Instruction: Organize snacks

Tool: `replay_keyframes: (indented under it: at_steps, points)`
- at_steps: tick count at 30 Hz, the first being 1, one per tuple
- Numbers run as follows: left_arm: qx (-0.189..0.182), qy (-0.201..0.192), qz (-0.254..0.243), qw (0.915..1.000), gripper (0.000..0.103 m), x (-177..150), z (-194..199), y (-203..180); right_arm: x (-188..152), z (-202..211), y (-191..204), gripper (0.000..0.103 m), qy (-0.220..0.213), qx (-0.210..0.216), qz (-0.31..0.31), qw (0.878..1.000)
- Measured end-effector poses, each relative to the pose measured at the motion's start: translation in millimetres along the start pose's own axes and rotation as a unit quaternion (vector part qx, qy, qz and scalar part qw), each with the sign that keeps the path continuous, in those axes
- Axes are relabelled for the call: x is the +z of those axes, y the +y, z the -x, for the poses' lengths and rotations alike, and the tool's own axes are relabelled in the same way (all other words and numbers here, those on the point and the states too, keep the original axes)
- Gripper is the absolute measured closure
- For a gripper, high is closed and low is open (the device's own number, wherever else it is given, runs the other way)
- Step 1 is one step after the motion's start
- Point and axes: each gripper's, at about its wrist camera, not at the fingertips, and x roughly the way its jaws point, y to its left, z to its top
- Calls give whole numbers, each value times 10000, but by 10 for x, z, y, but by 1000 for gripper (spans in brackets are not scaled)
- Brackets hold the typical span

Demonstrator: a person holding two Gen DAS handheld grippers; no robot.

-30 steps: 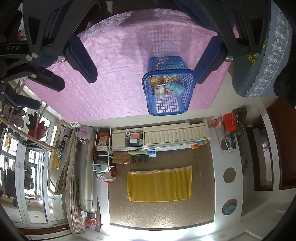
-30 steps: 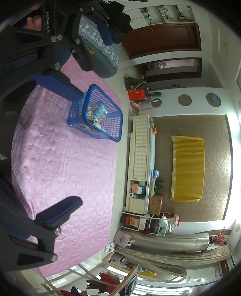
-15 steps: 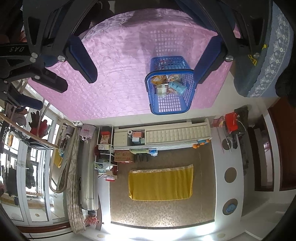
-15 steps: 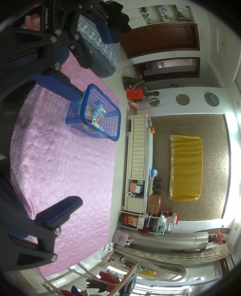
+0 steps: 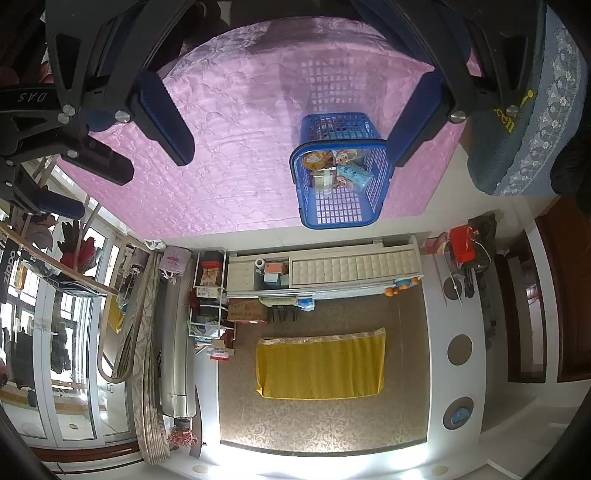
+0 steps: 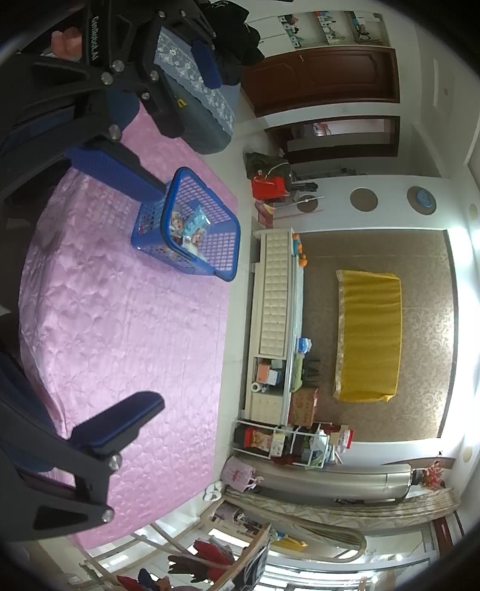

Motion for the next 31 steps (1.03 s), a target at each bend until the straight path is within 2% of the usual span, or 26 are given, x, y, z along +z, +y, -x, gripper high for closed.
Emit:
replay_keyframes:
  at_steps: [31]
  points:
    - [22,-36,110,9999,0,-58,111,47,4,77,21,0,-72,-4,138,9999]
